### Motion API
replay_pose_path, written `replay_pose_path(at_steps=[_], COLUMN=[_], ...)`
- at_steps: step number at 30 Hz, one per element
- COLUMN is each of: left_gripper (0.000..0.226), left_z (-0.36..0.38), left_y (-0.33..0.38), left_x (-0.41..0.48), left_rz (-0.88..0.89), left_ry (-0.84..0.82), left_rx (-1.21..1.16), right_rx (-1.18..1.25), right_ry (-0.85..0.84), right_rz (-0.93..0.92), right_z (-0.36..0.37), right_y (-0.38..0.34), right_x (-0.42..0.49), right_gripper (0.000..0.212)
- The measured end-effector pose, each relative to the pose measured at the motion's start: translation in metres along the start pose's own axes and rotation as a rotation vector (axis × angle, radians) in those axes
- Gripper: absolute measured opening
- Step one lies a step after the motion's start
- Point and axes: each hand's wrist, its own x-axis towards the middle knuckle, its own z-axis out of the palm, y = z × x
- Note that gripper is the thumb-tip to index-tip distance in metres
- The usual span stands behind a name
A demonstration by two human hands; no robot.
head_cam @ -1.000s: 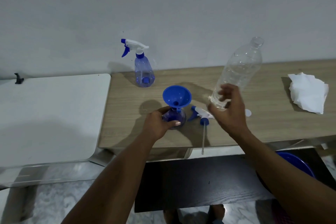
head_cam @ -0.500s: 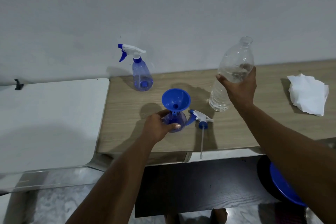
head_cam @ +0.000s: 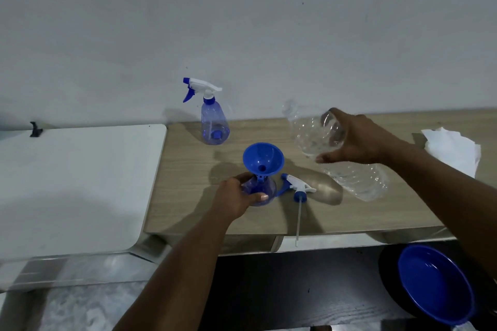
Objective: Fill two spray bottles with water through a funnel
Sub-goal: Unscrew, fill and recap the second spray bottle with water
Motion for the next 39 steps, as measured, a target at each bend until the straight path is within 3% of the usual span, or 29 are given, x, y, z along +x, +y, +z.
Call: replay_pose_path(at_steps=[11,39], left_gripper=[0.058,0.073], left_z=[0.0,0.002], left_y=[0.003,-0.003], left_x=[-0.001,0.005], left_rz=[0.007,-0.019], left_ry=[-0.01,-0.002], left_rx=[0.006,0.052], right_rx=[-0.465,-0.743], right_ry=[-0.171,-0.263], right_rz=[-0.012,-0.041], right_z=[-0.004,-0.017], right_y=[-0.009,-0.032], right_x=[-0.004,-0.005], right_gripper=[0.085,0.087])
